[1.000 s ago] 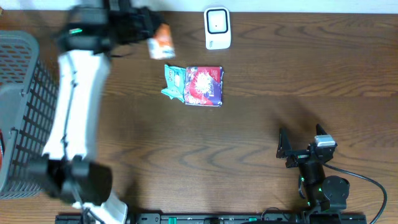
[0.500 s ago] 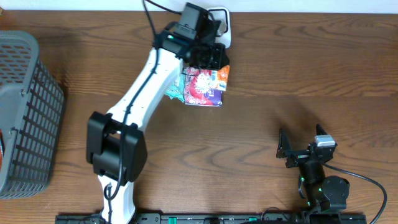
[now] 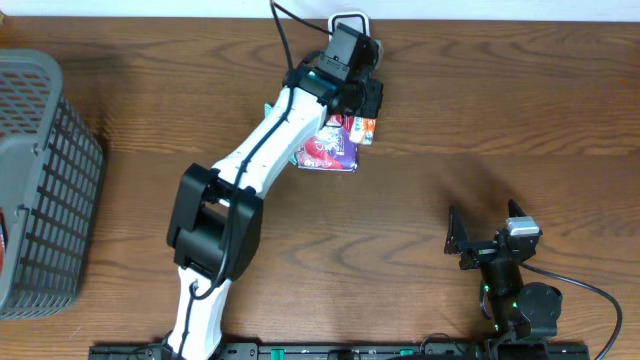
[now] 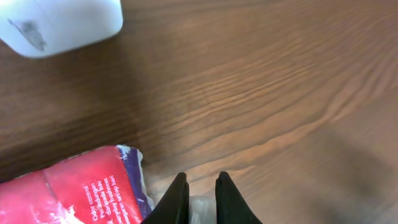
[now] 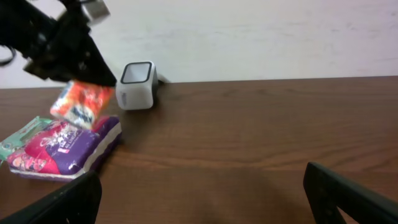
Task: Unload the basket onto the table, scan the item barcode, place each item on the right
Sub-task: 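Place the small orange box right of the pink pack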
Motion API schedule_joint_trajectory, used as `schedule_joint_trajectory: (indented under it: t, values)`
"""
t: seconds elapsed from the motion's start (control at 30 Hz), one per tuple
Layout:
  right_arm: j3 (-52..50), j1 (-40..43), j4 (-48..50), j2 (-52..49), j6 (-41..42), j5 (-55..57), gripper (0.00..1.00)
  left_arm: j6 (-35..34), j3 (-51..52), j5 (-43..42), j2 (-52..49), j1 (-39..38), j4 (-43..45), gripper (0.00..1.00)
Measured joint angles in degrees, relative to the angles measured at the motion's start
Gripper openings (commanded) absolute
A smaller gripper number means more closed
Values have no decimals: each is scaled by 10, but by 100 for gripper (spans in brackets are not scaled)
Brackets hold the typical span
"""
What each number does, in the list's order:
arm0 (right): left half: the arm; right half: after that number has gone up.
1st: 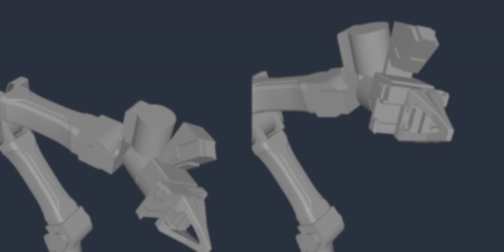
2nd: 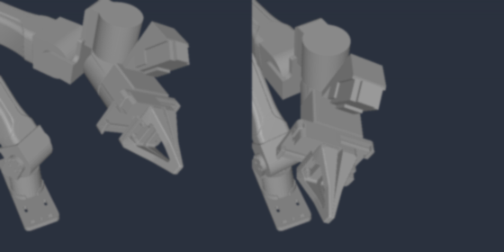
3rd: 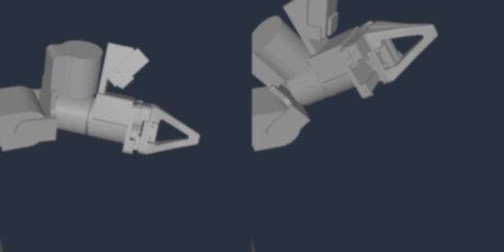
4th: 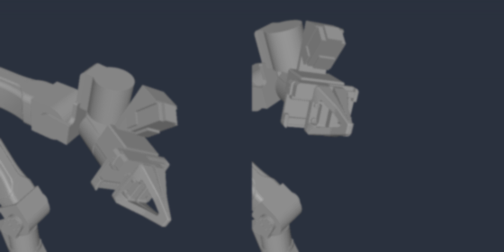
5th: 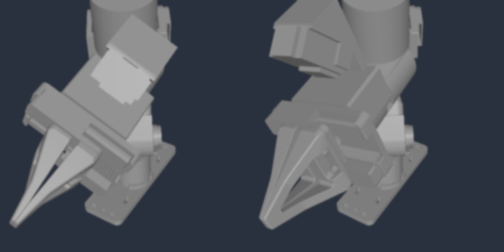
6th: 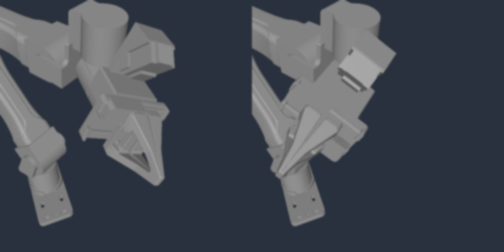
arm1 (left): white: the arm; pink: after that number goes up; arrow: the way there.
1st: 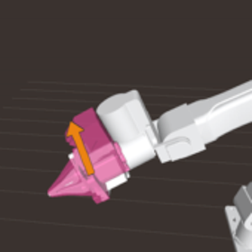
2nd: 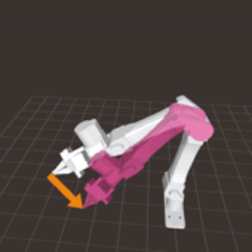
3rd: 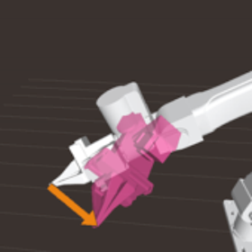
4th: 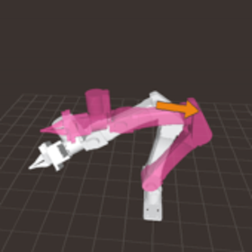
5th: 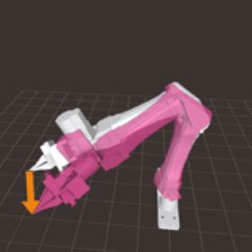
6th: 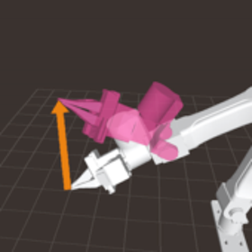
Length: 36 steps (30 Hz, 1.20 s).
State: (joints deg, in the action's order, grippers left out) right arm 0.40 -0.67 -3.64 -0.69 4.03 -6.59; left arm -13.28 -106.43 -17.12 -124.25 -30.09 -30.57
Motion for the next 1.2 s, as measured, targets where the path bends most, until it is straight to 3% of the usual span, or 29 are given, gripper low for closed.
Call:
schedule_joint_trajectory:
  t: [0.1,0.2,0.27,0.33,0.77,0.87,1.0,1.13,1.17,1.2]
  values:
    - [0,0,0,0,0,0,99,-13,0,7,-16,-1,1,9]
    - [0,0,0,0,0,0,99,-29,0,10,-29,-2,1,17]
    - [0,0,0,0,0,0,99,-37,0,10,-34,-4,0,29]
    - [0,0,0,0,0,0,99,-45,0,10,-35,-7,1,33]
    - [0,0,0,0,0,0,99,-52,0,-9,-24,-5,3,40]
    - [0,0,0,0,0,0,99,-51,0,-11,10,9,-2,42]
    - [0,0,0,0,0,0,99,-49,1,-15,104,47,-11,60]
    - [0,0,0,0,0,0,99,-54,1,-17,223,116,-32,62]
    - [0,0,0,0,0,0,99,-54,1,-17,253,139,-42,75]
    - [0,0,0,0,0,0,99,-50,1,-16,282,164,-54,81]
